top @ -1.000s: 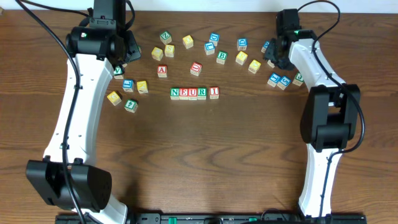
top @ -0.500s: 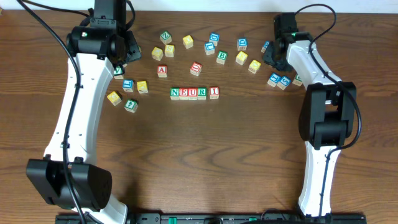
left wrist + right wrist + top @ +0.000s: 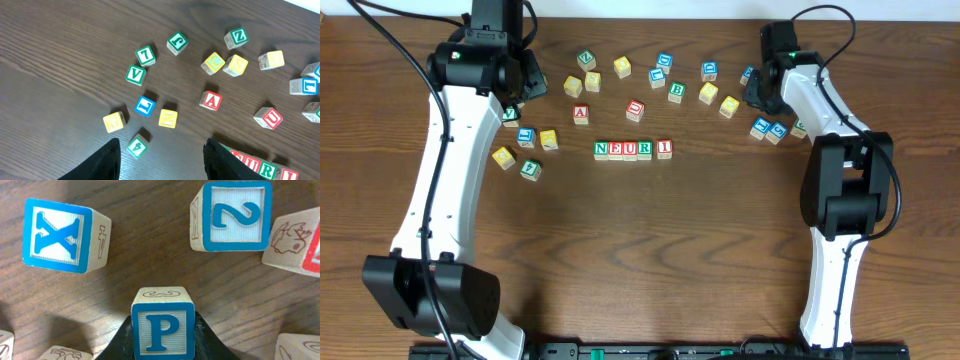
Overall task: Spell out NEURIPS
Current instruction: 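Move the right gripper over the blue P block and grasp it, then carry the blue P block and place it right of the I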
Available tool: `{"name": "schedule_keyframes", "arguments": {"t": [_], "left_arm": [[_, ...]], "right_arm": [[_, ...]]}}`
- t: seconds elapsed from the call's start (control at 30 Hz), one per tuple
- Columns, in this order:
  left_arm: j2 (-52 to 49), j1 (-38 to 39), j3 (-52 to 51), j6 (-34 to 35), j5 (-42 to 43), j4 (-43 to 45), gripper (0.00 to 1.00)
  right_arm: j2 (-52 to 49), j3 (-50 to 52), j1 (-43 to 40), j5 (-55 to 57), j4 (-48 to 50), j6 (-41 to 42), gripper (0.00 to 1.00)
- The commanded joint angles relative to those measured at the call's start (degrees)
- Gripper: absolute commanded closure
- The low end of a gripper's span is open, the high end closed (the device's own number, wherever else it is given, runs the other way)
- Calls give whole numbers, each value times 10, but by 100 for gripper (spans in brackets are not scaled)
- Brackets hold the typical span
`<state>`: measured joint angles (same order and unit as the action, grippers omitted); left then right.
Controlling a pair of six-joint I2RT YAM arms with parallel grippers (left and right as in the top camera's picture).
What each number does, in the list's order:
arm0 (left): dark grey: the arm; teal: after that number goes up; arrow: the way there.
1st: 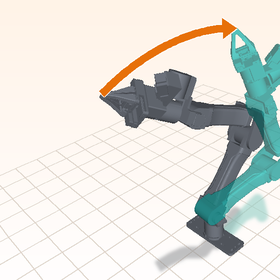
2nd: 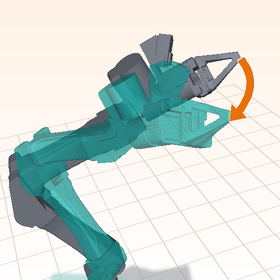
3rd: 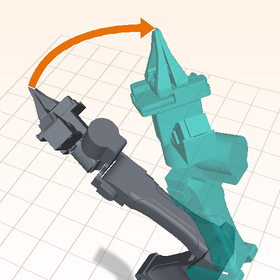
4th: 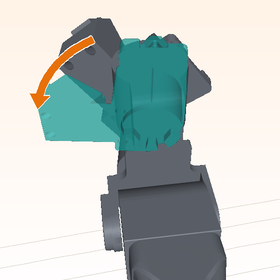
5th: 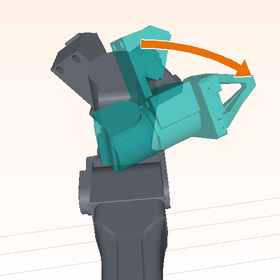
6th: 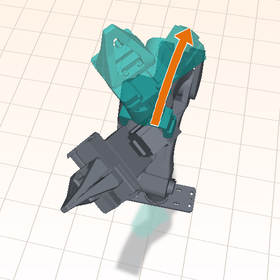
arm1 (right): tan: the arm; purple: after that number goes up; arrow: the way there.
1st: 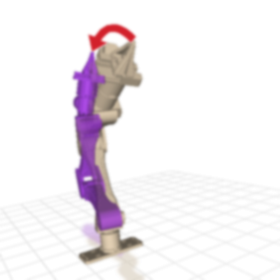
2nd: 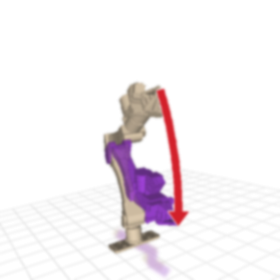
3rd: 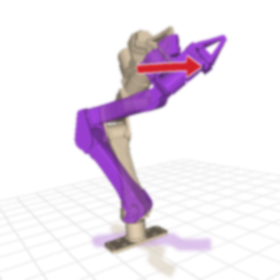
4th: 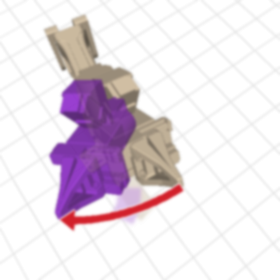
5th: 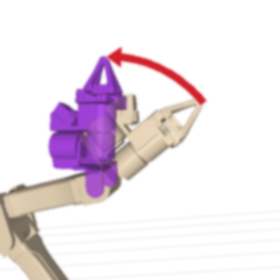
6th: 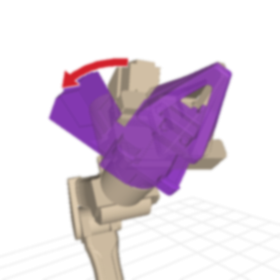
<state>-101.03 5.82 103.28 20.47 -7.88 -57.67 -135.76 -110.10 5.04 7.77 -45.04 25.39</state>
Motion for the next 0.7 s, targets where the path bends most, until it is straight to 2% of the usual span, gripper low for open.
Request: {"name": "schedule_keyframes", "arguments": {"t": [0.0,0.2,0.37,0.57,0.67], "left_arm": [[-6,-1,-7,-12,-8,-2,47],[-6,-1,-7,-12,-8,-2,47],[-6,-1,-7,-12,-8,-2,47],[-6,-1,-7,-12,-8,-2,47],[-6,-1,-7,-12,-8,-2,47]], "right_arm": [[11,-6,-5,-7,-12,-48,83],[61,-6,-4,-56,-13,-97,78],[105,-6,1,-116,-28,-102,78],[117,-5,22,-196,-97,-118,80],[115,-2,37,-202,-136,-118,80]]}}
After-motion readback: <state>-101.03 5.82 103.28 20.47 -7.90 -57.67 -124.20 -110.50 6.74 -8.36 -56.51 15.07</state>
